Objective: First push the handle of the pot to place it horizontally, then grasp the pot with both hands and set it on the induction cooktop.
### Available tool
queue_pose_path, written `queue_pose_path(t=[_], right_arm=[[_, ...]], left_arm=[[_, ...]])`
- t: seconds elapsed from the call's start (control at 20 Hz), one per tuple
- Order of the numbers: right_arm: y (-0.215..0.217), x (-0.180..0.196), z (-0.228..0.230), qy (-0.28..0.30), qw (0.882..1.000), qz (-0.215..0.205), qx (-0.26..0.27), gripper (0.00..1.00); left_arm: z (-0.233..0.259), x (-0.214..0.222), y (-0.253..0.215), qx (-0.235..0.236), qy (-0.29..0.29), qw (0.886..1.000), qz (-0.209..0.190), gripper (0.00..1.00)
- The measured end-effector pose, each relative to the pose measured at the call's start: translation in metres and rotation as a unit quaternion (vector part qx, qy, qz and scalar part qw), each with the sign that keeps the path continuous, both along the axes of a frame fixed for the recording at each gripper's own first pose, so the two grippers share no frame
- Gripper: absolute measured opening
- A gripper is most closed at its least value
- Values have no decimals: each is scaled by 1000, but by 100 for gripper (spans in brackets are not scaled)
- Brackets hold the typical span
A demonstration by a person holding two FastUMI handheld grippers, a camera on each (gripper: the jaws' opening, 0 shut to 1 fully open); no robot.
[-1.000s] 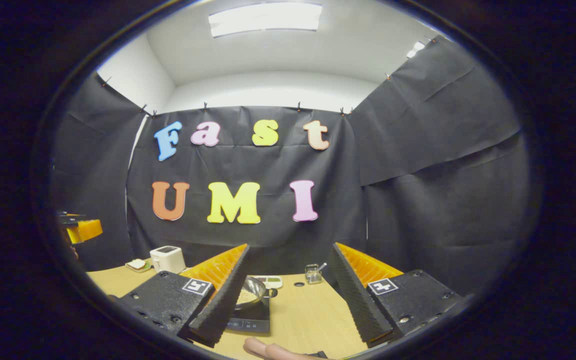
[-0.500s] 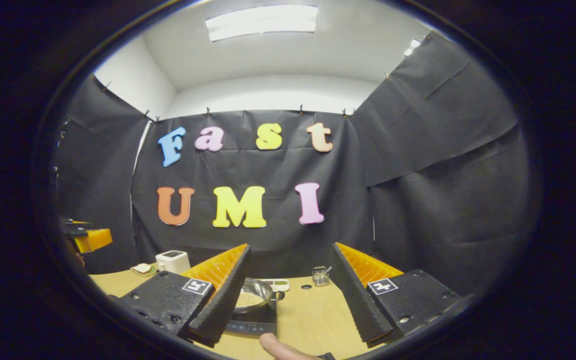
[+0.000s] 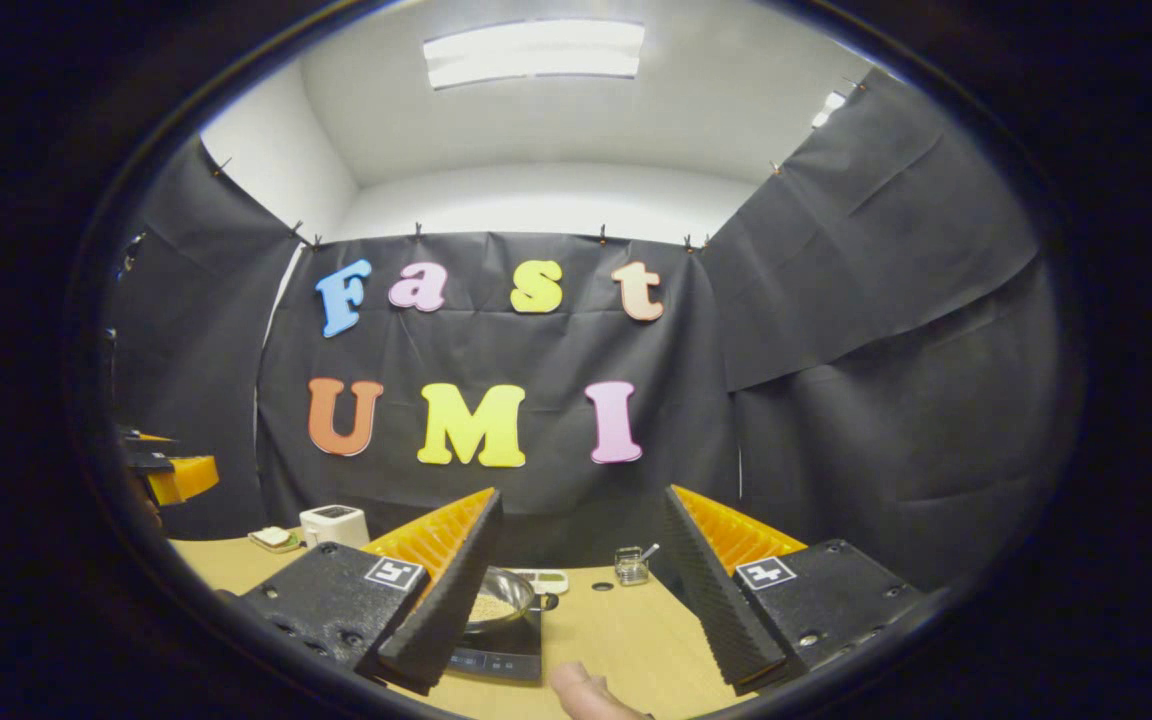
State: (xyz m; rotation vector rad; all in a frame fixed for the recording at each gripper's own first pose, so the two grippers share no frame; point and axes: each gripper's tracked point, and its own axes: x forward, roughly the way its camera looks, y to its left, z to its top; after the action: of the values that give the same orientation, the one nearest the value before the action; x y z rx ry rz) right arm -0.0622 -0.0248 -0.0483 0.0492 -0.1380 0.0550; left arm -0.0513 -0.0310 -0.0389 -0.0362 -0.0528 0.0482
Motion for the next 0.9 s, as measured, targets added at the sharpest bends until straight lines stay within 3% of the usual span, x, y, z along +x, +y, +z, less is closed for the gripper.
queue_pose_path(t=[0.35,0.9], right_arm=[[4,1,-4,7,1000,2,-11,96],[4,4,-8,21,1000,7,-13,96]], left_arm=[[-4,-3,-6,-9,8,1000,-23,94],[-10,4,-6,2,19,1000,-23,94]])
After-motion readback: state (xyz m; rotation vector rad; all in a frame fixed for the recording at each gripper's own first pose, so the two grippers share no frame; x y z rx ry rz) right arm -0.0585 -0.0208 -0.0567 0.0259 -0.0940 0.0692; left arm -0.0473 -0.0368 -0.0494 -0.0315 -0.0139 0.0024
